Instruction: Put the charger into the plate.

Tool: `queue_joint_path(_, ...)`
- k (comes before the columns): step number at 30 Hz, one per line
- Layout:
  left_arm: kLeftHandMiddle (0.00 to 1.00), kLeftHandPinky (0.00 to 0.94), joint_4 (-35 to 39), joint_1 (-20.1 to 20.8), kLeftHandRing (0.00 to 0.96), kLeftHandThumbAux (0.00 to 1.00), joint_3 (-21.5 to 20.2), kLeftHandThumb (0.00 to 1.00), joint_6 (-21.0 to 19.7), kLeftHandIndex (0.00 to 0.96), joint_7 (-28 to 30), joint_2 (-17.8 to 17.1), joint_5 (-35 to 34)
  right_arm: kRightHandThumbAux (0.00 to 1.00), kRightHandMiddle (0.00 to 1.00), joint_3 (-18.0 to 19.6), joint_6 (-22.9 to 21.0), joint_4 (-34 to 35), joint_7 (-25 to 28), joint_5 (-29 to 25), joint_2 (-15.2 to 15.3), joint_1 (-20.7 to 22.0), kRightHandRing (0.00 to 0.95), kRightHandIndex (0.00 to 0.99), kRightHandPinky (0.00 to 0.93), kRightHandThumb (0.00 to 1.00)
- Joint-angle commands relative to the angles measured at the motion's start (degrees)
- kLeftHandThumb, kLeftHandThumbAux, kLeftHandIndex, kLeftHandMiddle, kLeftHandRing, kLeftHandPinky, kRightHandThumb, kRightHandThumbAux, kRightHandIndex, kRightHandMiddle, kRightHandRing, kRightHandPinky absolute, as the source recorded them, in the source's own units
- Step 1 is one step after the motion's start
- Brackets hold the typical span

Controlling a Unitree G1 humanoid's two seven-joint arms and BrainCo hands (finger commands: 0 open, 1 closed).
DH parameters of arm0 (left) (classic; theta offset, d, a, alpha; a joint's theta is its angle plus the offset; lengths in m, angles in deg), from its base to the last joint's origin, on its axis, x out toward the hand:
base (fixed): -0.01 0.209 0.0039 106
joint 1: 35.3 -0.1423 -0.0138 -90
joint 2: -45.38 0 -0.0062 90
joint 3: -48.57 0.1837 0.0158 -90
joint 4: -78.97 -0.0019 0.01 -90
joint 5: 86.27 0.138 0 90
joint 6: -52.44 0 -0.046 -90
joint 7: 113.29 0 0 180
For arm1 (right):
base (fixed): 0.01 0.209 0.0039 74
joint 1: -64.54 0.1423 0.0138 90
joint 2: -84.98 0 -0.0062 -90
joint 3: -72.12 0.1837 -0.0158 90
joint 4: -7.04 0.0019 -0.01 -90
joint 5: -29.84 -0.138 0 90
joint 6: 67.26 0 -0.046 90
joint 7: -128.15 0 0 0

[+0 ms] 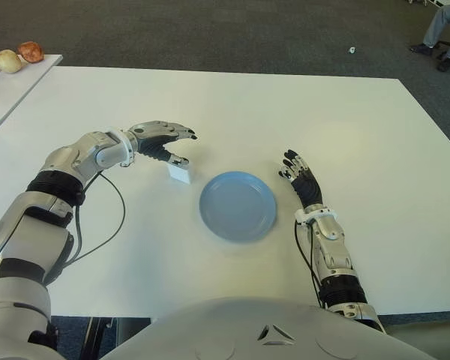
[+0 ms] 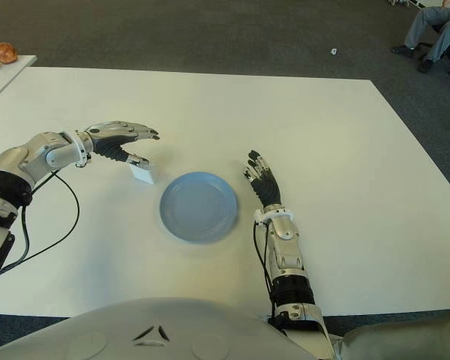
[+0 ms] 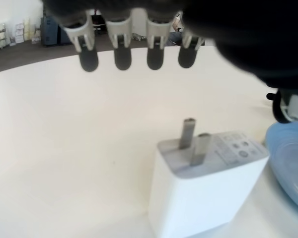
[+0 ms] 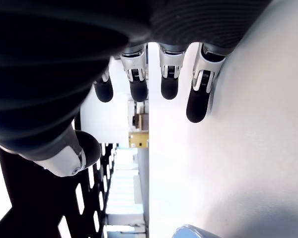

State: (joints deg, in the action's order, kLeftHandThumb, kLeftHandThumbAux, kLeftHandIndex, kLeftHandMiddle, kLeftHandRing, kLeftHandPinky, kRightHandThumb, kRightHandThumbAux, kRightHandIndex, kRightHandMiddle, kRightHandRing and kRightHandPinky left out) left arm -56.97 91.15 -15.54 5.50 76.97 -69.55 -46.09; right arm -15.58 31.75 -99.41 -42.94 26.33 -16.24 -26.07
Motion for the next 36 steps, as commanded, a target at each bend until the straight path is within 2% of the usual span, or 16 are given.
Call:
queue_joint_path(1,0.027,0.063,-2.4,-0.93,0.023,0.262,1.26,0.288,0.07,0.0,-1.69,0.38,1.69,0.584,0.0,-0.14,-1.65,-1.28,0.13,0.03,0.03,-0.57,0.0,0.0,0.0,0.0)
queue_joint_path(36,0.02,0.071,-8.73,0.59,0.023,0.254,4.07,0.237,2.81,0.004,-5.61,1.25,3.68,0.587,0.0,0.08,-2.05,-0.66,0.27,-0.15,0.28,-0.84,0.0,0.0,0.0,0.0)
